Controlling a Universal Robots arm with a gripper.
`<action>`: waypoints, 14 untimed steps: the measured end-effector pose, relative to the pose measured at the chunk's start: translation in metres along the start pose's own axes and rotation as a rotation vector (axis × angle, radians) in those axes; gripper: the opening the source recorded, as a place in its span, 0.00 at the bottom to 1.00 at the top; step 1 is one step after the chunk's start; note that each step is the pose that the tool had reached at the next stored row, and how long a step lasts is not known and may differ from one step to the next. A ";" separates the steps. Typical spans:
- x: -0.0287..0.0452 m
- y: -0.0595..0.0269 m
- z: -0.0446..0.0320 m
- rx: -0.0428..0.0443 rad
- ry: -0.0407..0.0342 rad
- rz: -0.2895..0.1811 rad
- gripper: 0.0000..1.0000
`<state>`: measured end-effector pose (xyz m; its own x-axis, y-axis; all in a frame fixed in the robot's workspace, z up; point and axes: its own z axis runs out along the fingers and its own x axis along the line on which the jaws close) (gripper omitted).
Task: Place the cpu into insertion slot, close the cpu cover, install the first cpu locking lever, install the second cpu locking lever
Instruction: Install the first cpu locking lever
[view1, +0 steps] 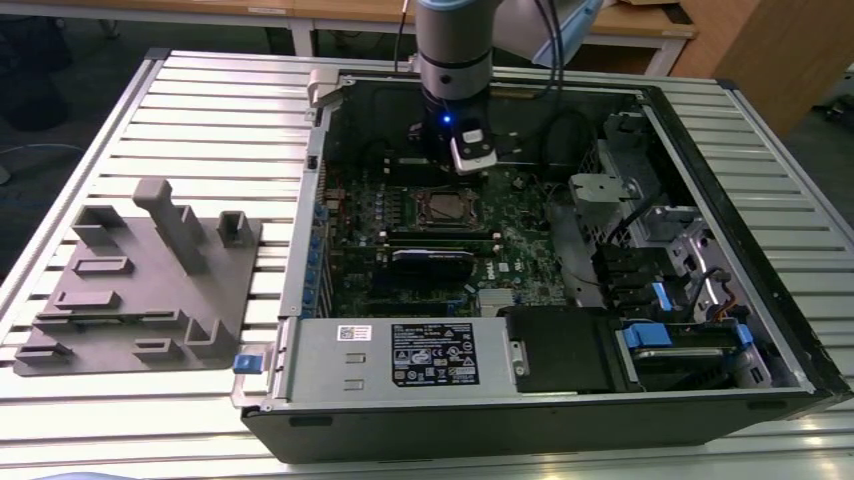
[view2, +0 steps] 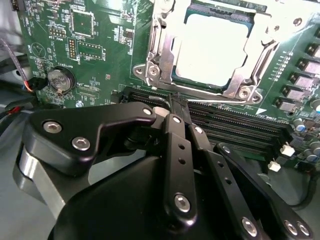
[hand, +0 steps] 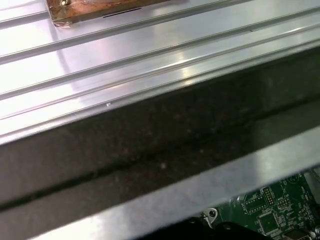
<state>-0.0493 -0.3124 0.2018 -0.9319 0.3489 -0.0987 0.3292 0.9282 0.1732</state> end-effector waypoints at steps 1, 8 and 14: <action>0.0007 0.0003 0.0000 0.0005 -0.0008 0.005 0.11; 0.0031 0.0017 0.0003 0.0036 -0.0070 0.039 0.11; 0.0038 0.0015 0.0003 0.0065 -0.0106 0.058 0.11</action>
<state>-0.0524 -0.3096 0.2014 -0.9095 0.4039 -0.0990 0.3840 0.9071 0.1725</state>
